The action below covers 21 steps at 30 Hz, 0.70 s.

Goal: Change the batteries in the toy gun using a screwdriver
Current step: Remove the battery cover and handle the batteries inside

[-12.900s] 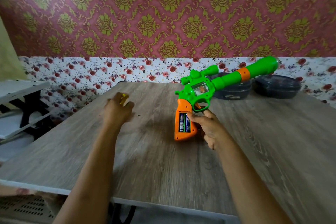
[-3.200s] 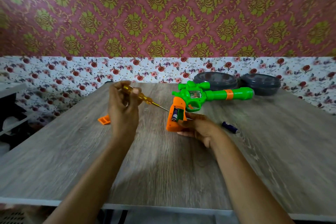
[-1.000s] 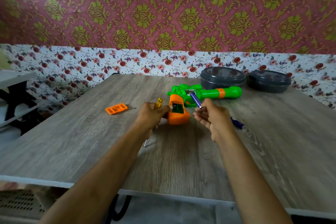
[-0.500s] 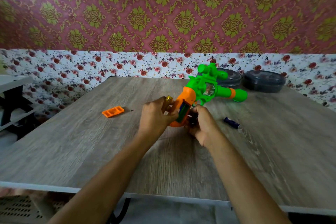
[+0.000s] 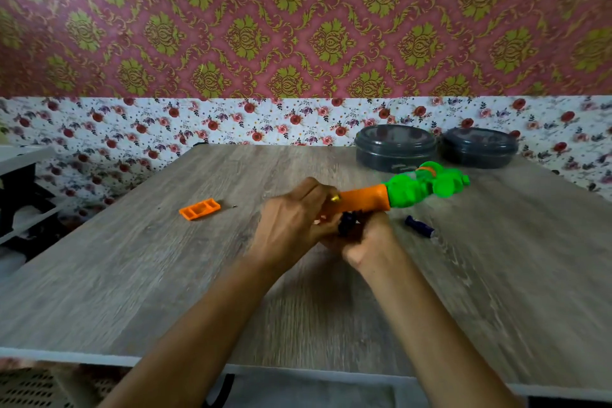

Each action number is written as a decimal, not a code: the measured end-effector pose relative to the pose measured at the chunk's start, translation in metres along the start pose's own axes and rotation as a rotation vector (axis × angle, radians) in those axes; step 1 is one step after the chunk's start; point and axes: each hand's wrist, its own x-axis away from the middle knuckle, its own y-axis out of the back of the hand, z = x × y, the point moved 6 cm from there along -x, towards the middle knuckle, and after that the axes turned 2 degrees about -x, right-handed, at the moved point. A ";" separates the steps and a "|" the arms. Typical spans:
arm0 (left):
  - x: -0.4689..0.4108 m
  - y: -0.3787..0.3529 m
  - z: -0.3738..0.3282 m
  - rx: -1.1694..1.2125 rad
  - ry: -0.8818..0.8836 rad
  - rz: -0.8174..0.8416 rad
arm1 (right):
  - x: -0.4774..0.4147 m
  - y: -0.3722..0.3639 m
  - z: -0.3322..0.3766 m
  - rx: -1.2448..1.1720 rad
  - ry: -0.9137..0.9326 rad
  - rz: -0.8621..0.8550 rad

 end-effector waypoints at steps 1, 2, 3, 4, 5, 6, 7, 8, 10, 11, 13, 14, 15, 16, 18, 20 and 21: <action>0.000 0.000 0.000 0.013 -0.009 0.003 | 0.002 0.001 0.001 0.002 -0.002 -0.007; 0.000 -0.001 0.001 0.036 0.000 0.005 | 0.004 0.001 0.001 -0.003 -0.010 -0.002; 0.001 0.000 0.003 0.060 0.022 0.005 | 0.004 0.000 0.000 -0.019 -0.030 0.003; 0.002 0.001 0.005 0.078 0.054 0.002 | 0.005 0.000 -0.001 -0.046 -0.055 0.008; 0.003 0.002 0.008 0.091 0.092 -0.005 | 0.004 0.000 -0.003 -0.069 -0.076 0.004; 0.003 0.003 0.010 0.104 0.144 -0.015 | 0.003 0.001 -0.005 -0.087 -0.100 0.002; 0.003 0.004 0.014 0.119 0.208 -0.032 | 0.003 0.002 -0.008 -0.089 -0.124 -0.008; 0.002 0.005 0.018 0.136 0.275 -0.051 | 0.003 0.003 -0.010 -0.082 -0.143 -0.005; 0.003 0.007 0.027 0.168 0.407 -0.103 | 0.001 0.003 -0.012 -0.033 -0.144 0.000; 0.004 0.008 0.033 0.192 0.470 -0.129 | 0.002 0.004 -0.011 0.006 -0.126 -0.007; 0.008 0.010 0.044 0.254 0.601 -0.169 | 0.004 0.005 -0.010 0.089 -0.084 -0.025; 0.011 0.010 0.050 0.288 0.665 -0.182 | 0.007 0.005 -0.009 0.121 -0.076 -0.029; 0.015 0.010 0.057 0.325 0.728 -0.195 | 0.009 0.005 -0.009 0.141 -0.075 -0.033; 0.018 0.009 0.063 0.352 0.786 -0.208 | 0.009 0.006 -0.009 0.149 -0.074 -0.034; 0.024 0.008 0.073 0.385 0.895 -0.223 | 0.012 0.005 -0.007 0.161 -0.069 -0.025; 0.029 0.005 0.082 0.423 0.986 -0.214 | 0.011 0.006 -0.001 0.212 -0.035 -0.028; 0.031 0.005 0.086 0.431 1.019 -0.199 | 0.012 0.007 0.004 0.257 -0.006 -0.027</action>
